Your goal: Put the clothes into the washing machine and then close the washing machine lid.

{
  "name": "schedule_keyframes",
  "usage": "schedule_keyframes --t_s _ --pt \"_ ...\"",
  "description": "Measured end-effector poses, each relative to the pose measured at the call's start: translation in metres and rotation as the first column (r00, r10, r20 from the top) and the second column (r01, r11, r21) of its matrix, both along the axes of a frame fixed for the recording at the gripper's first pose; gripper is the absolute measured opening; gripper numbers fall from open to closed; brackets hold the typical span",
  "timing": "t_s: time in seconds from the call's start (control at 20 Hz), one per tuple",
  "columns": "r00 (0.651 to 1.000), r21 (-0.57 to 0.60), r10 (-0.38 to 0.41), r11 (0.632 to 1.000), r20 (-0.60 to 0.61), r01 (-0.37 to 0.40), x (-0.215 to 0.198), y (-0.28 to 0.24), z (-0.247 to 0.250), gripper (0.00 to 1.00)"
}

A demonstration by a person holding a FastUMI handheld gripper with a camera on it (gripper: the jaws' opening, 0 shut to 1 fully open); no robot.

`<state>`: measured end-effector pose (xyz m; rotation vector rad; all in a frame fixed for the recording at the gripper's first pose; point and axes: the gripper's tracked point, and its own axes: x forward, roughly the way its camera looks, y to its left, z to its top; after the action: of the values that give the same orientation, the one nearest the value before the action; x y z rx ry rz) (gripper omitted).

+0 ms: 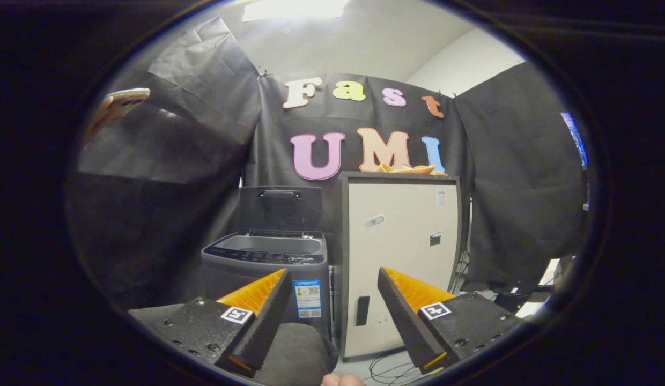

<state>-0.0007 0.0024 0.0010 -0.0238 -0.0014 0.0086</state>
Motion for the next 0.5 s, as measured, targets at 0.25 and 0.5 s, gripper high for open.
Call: schedule_keyframes --t_s 0.25,0.5 --pt "1.000 -0.003 -0.003 1.000 0.002 0.003 -0.0003 -0.0013 0.0003 0.98" --pt "1.000 -0.001 -0.003 1.000 0.002 0.003 -0.0001 -0.0017 0.0010 0.98"
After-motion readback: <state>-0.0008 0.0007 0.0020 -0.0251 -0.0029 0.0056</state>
